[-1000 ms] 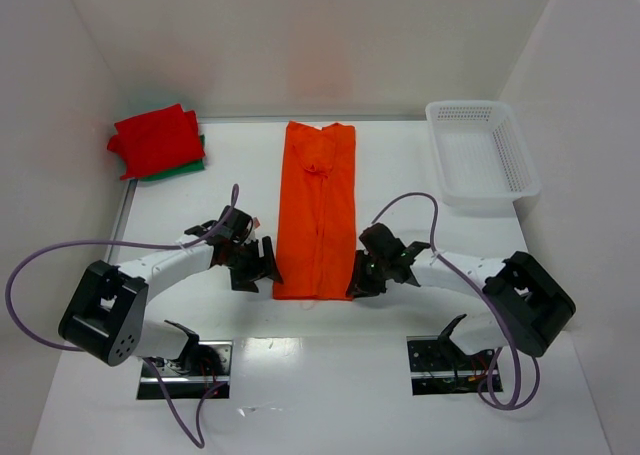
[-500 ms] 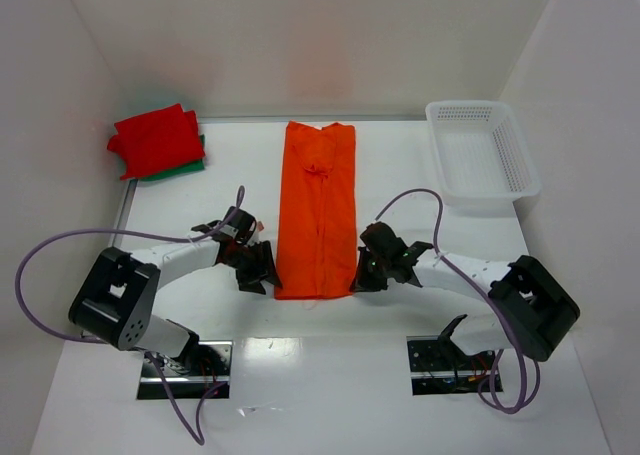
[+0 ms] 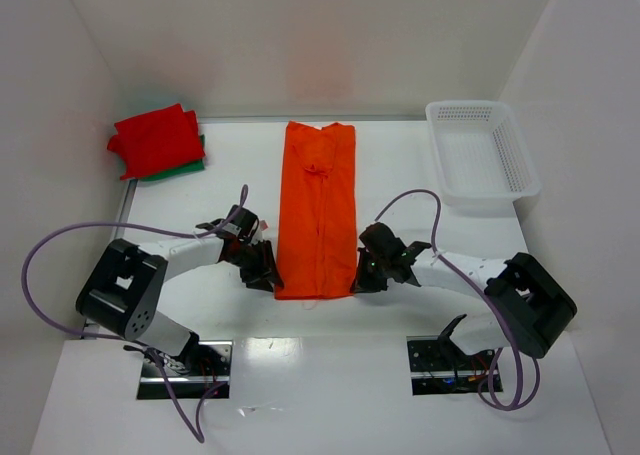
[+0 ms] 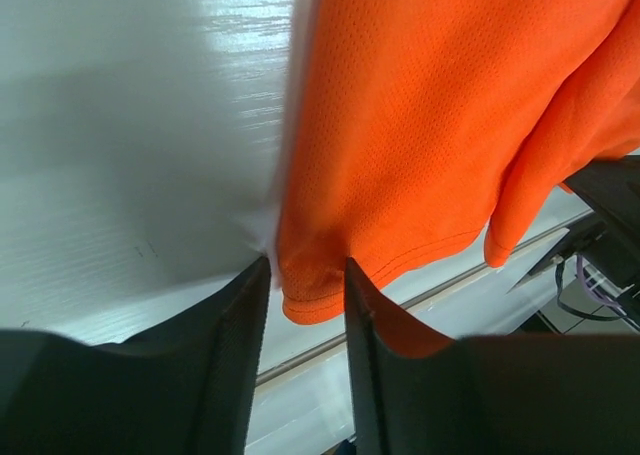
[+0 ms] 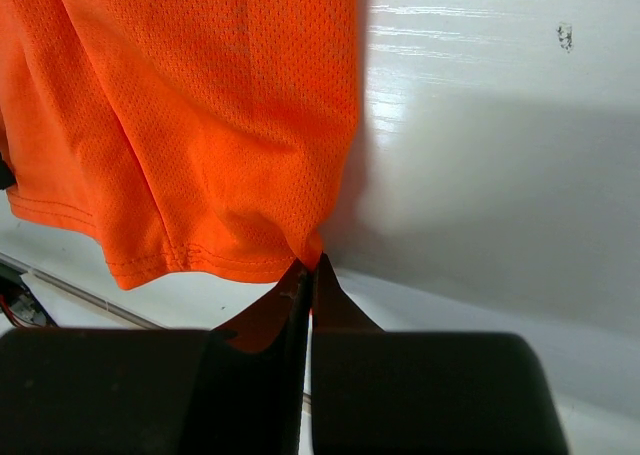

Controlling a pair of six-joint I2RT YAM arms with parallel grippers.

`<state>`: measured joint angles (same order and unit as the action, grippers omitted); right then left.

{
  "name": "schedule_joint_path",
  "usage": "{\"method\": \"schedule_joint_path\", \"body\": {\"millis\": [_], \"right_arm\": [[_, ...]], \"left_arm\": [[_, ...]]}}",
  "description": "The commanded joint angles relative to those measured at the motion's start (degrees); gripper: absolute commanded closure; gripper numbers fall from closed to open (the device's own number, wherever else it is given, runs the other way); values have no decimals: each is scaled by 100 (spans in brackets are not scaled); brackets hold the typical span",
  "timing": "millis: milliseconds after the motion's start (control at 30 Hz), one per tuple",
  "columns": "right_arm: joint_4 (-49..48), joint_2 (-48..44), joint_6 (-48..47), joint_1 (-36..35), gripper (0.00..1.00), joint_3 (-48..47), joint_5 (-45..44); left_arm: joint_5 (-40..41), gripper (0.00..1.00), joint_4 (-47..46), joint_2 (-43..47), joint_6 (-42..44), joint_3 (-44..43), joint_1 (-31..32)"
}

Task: Fold and stack the t-shirts
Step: Grab the bottom of the folded rectangular tshirt with both arms

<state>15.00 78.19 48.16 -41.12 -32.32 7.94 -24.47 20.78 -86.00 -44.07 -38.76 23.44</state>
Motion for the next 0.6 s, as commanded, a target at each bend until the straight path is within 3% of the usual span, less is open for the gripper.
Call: {"method": "schedule_joint_path", "body": {"millis": [0, 100, 400, 567], "right_arm": [[-112, -15, 35, -54, 100, -223, -135], [-112, 38, 35, -54, 100, -223, -135], [19, 38, 35, -54, 100, -389, -135], [248, -76, 35, -54, 100, -503, -135]], "left_arm": [[4, 58, -38, -75, -119, -70, 20], [4, 59, -38, -207, -119, -70, 134], [3, 100, 41, 99, -233, 36, 134], [65, 100, 366, 460, -233, -131, 134]]}}
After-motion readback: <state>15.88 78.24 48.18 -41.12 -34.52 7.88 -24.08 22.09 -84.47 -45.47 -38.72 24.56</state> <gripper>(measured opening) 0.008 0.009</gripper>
